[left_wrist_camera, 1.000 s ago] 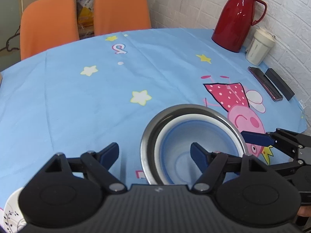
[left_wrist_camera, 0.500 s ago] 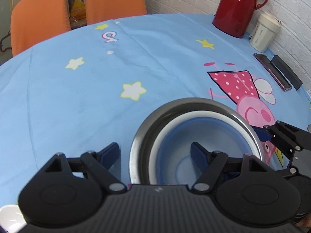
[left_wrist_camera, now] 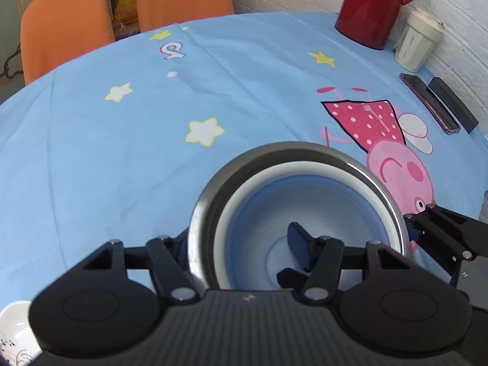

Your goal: Organize plates and bowls

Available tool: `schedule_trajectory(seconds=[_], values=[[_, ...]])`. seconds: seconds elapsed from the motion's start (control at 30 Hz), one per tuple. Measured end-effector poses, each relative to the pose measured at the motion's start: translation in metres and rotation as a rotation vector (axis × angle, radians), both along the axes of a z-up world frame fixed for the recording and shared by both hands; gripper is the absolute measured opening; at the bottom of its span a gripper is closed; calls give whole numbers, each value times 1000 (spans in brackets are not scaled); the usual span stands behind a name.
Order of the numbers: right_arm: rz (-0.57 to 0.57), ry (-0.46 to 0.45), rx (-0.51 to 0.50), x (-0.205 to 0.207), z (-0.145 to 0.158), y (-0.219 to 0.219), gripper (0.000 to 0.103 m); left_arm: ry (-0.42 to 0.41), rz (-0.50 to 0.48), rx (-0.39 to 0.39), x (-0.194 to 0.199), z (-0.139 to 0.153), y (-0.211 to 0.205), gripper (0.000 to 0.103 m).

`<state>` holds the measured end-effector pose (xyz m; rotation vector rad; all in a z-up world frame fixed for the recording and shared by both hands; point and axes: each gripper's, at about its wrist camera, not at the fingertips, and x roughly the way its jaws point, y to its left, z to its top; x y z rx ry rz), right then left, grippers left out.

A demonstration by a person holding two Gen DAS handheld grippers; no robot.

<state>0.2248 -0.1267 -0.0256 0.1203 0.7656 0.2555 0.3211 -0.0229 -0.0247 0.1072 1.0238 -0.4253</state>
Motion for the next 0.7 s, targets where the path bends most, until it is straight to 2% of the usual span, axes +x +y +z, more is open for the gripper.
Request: schedule_trajectory(seconds=[0.07,0.13,0.2,0.33,0.43,0.7], values=[[-15,-8,-9,0,4,1,66,10,2,-23,1,4,2,59],[-16,-29,-21,-2,11,2,66,-17,-3,-28,-2,13,0,58],[-19,-45,-34,-3,17,3,66,-40,-6,-40,-4,23,-1,51],[-23,-77,-50,-5,33,6,67,-68,1,-57,-9,44,7,51],[6,-110,-52,-10,46,17,67,-96,34,-62,-20,59,27,51],[163,-173,10,-23,60,84,68,-178,202,8,-66,88,111,52]])
